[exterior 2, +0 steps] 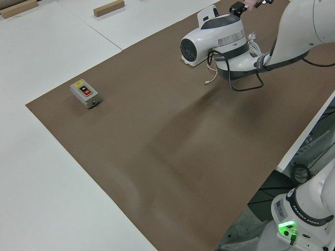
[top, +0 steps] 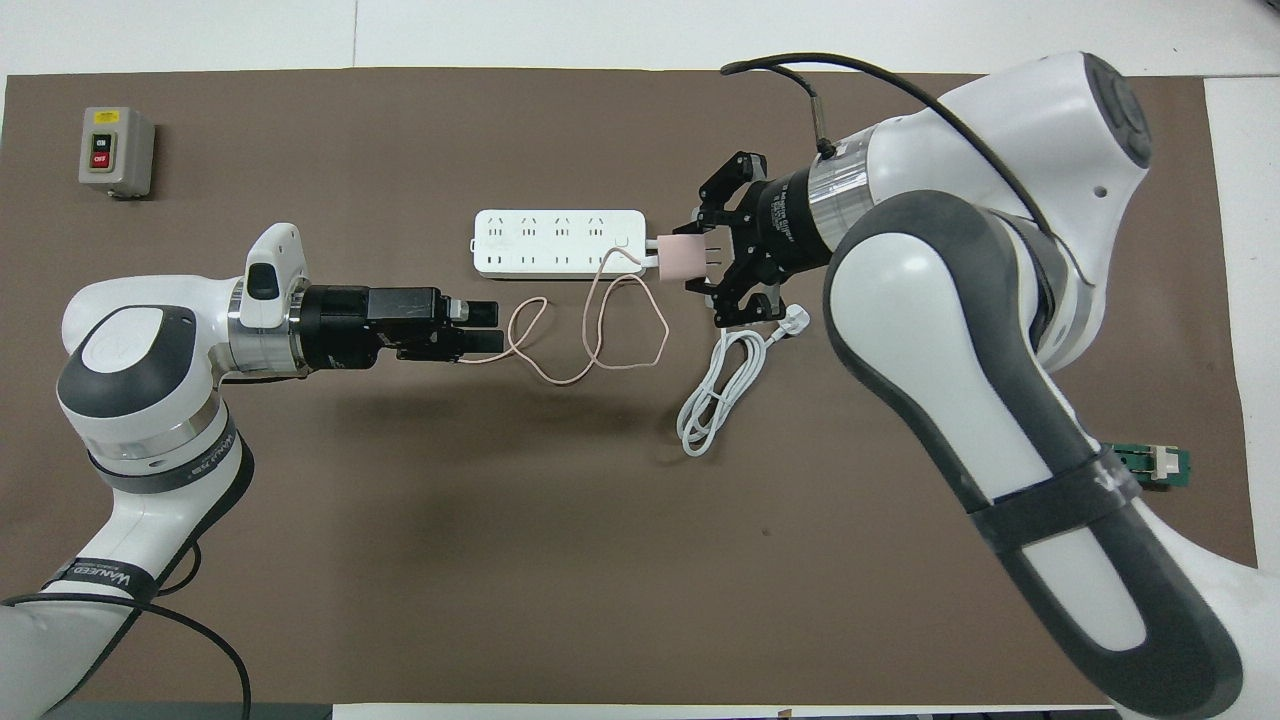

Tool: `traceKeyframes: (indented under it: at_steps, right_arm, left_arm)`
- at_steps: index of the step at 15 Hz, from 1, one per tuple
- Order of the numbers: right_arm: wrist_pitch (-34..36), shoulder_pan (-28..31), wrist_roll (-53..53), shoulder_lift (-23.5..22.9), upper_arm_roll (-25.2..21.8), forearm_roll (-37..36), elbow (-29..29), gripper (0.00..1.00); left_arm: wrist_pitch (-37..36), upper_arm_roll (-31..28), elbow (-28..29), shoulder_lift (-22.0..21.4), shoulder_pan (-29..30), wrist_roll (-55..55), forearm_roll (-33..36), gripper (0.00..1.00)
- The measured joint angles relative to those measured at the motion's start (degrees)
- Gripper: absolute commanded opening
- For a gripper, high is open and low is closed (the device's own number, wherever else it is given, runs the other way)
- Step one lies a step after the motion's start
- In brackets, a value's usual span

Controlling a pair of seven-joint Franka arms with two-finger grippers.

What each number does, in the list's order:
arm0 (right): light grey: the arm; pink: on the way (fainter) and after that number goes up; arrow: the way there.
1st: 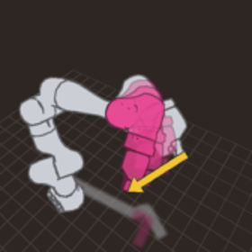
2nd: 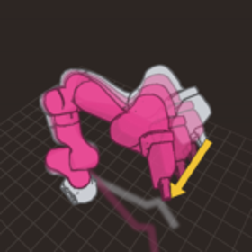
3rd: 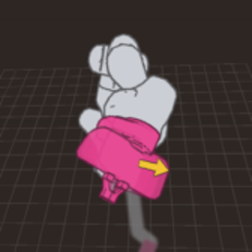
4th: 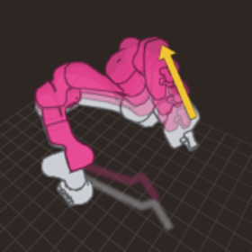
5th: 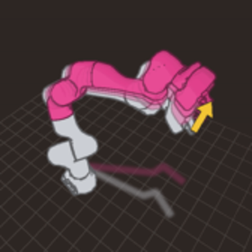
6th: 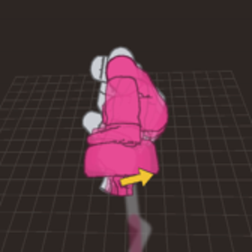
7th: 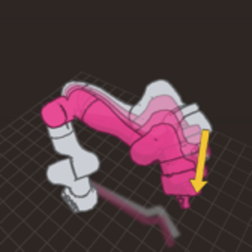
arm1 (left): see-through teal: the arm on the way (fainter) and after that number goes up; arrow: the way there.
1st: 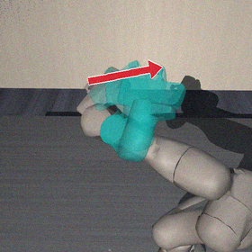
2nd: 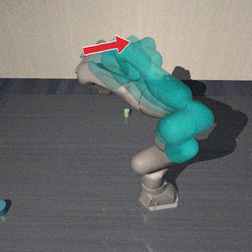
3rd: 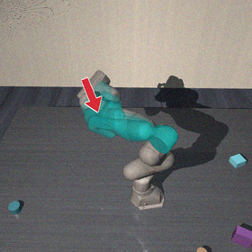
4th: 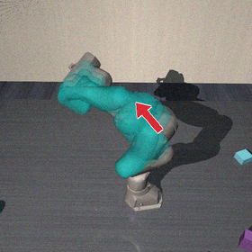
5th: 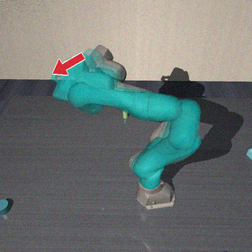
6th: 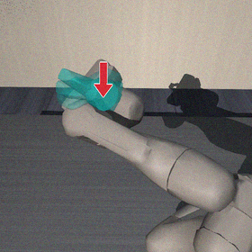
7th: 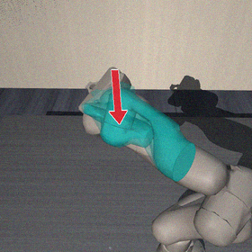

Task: Plug charger into power strip
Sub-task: 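Carry the pink charger toward the power strip while the left gripper approaches, then pass the pink charger from the right gripper to the left gripper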

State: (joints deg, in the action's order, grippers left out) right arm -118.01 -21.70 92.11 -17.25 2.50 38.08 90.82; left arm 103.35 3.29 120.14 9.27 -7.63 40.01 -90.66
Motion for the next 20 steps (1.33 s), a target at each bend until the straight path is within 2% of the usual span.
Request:
traceKeyframes:
  at_steps: [5,15,18,19,20]
  right_arm:
    - [-2.60,-3.20,3.02,-0.34,-0.02,-0.02,0.17,0.00]
    - [-4.69,-4.87,3.50,-0.63,-0.06,-0.02,0.54,0.00]
    - [-4.69,-4.87,3.50,-0.63,-0.06,-0.02,0.55,0.00]
    - [-4.69,-4.87,3.50,-0.63,-0.06,-0.02,0.55,0.00]
    - [-4.69,-4.87,3.50,-0.63,-0.06,-0.02,0.55,0.00]
  left_arm:
    - [2.91,0.06,-0.53,0.02,-2.01,1.80,-1.89,1.00]
    - [3.13,0.18,-0.58,0.04,-4.36,1.87,-3.41,0.99]
    - [3.19,0.16,-0.58,0.07,-4.72,1.87,-3.43,0.94]
    - [3.19,0.17,-0.57,0.07,-4.96,1.87,-3.43,0.83]
    - [3.22,0.16,-0.57,0.08,-5.19,1.87,-3.43,0.80]
